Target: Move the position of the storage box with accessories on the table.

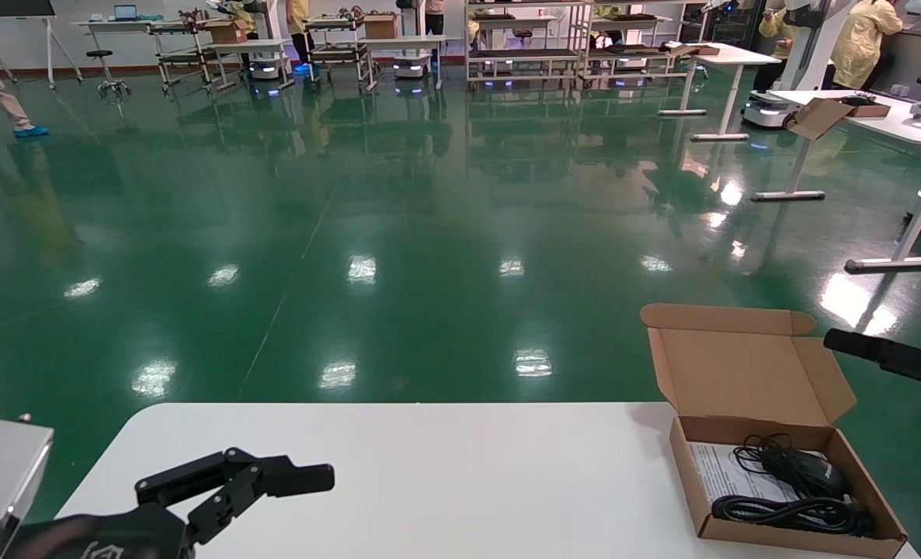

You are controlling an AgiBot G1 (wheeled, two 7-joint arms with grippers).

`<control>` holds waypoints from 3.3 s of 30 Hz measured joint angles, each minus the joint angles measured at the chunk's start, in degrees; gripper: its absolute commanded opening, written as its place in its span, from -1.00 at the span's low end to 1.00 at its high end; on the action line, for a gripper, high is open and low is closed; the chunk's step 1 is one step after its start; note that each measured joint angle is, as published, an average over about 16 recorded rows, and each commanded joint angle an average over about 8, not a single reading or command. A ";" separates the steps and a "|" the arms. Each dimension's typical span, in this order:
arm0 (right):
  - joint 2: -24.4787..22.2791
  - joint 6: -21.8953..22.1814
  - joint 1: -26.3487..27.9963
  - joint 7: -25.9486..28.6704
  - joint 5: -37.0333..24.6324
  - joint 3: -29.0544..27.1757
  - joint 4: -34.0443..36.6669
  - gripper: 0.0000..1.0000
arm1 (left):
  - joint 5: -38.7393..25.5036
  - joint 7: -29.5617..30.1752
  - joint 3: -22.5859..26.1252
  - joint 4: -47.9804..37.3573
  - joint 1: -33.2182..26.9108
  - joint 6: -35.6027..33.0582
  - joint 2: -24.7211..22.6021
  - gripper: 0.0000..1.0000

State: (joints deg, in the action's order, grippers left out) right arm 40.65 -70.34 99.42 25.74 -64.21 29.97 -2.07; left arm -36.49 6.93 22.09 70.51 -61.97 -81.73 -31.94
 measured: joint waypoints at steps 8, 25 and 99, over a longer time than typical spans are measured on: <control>-0.52 -1.22 -3.55 -1.54 1.83 -1.12 -6.70 1.00 | 0.00 0.00 0.00 0.00 0.00 0.00 0.00 1.00; -2.15 -5.72 -14.48 -5.83 8.37 -5.21 -27.35 1.00 | 0.00 0.00 0.00 0.00 0.00 0.00 0.00 1.00; -5.66 -15.37 -37.90 -15.00 22.38 -13.98 -71.52 1.00 | 0.01 0.00 0.00 -0.02 0.01 0.02 0.01 1.00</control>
State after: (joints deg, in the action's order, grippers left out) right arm 34.99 -85.71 61.52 10.74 -41.82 15.99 -73.59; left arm -36.47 6.93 22.09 70.49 -61.95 -81.71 -31.93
